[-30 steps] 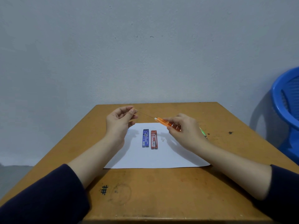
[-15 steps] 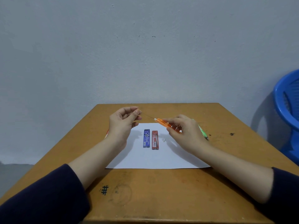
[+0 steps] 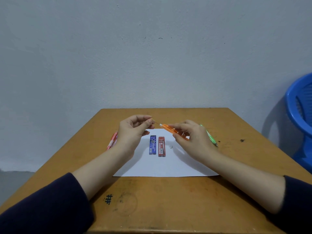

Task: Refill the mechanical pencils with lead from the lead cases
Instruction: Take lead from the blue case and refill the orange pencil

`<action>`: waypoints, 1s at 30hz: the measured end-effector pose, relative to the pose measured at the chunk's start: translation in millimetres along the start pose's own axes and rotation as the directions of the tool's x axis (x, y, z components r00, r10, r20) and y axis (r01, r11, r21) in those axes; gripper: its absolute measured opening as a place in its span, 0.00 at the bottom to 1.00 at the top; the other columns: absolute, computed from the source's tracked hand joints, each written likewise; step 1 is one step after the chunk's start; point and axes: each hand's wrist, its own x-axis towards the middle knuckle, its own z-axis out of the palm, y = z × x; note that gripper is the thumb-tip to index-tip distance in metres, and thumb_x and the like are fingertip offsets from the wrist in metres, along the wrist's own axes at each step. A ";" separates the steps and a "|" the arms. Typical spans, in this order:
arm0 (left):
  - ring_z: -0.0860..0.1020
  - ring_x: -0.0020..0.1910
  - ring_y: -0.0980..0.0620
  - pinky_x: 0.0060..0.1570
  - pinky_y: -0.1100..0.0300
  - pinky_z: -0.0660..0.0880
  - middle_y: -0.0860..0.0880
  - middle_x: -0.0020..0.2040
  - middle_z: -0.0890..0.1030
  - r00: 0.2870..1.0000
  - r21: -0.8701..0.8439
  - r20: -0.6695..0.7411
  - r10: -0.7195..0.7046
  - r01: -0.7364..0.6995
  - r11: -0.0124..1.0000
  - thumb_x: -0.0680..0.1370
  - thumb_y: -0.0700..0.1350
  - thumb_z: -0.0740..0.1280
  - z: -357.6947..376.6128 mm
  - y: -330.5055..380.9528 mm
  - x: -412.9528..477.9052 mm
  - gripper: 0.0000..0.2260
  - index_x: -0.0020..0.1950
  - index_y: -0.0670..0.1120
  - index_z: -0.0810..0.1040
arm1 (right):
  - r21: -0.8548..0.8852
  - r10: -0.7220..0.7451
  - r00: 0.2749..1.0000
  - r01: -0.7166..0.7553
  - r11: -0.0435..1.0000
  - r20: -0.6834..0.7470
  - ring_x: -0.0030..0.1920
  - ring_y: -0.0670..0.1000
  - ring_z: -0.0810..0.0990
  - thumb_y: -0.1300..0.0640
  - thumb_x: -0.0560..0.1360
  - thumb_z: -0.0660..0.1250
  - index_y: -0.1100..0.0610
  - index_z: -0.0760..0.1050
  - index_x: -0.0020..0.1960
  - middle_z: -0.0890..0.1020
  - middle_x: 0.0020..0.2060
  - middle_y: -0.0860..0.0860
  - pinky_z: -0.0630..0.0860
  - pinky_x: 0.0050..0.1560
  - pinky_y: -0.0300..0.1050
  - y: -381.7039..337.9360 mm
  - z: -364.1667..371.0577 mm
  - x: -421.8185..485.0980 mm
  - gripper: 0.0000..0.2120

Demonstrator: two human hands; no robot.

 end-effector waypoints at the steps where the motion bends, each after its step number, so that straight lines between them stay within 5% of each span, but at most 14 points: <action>1: 0.82 0.39 0.55 0.39 0.64 0.77 0.49 0.39 0.85 1.000 0.014 0.007 0.003 -0.003 1.000 0.75 0.37 0.70 0.5 -0.4 -1.0 0.03 0.45 0.45 0.81 | -0.003 -0.004 1.000 0.004 1.000 -0.002 0.44 0.46 0.75 0.61 0.75 0.67 0.50 0.79 0.60 0.75 0.41 0.43 0.70 0.44 0.35 -0.3 0.1 -0.5 0.15; 6: 0.82 0.39 0.57 0.37 0.67 0.76 0.50 0.38 0.85 0.999 0.061 0.028 0.026 -0.027 0.998 0.75 0.38 0.70 3.8 -0.2 -4.3 0.05 0.45 0.46 0.82 | 0.023 -0.033 0.999 0.034 0.999 -0.024 0.43 0.45 0.76 0.62 0.75 0.67 0.50 0.79 0.59 0.74 0.40 0.41 0.73 0.46 0.40 -0.3 1.2 -1.3 0.15; 11: 0.82 0.40 0.58 0.35 0.69 0.75 0.50 0.41 0.85 0.998 0.105 0.041 0.046 -0.050 0.993 0.76 0.39 0.69 4.6 -0.5 -6.1 0.06 0.47 0.49 0.83 | 0.052 -0.048 0.998 0.051 0.997 -0.041 0.42 0.41 0.75 0.62 0.75 0.67 0.51 0.80 0.59 0.74 0.40 0.39 0.70 0.43 0.32 -0.7 2.0 -2.0 0.15; 17: 0.82 0.41 0.60 0.36 0.69 0.75 0.54 0.41 0.85 0.995 0.089 0.065 0.073 -0.078 0.993 0.76 0.38 0.69 5.6 2.1 -8.6 0.07 0.49 0.49 0.83 | 0.105 -0.026 0.999 0.030 0.994 -0.036 0.43 0.44 0.76 0.62 0.75 0.68 0.51 0.79 0.59 0.77 0.42 0.46 0.74 0.44 0.36 -0.5 3.9 -2.1 0.15; 23: 0.82 0.46 0.59 0.41 0.67 0.76 0.53 0.44 0.85 0.993 0.098 0.086 0.083 -0.091 0.991 0.73 0.40 0.72 5.7 1.8 -9.7 0.08 0.49 0.52 0.83 | 0.184 0.009 0.999 0.000 0.983 -0.049 0.44 0.40 0.76 0.63 0.75 0.68 0.52 0.79 0.59 0.78 0.43 0.43 0.74 0.43 0.30 -2.9 3.9 -3.3 0.15; 30: 0.82 0.47 0.59 0.45 0.64 0.76 0.53 0.45 0.85 0.989 0.102 0.100 0.113 -0.123 0.987 0.70 0.41 0.75 8.0 -0.6 -12.0 0.10 0.49 0.51 0.84 | 0.281 0.050 0.998 -0.034 0.959 -0.049 0.45 0.44 0.79 0.62 0.74 0.69 0.46 0.79 0.57 0.80 0.45 0.43 0.79 0.46 0.41 -7.1 5.8 -6.4 0.15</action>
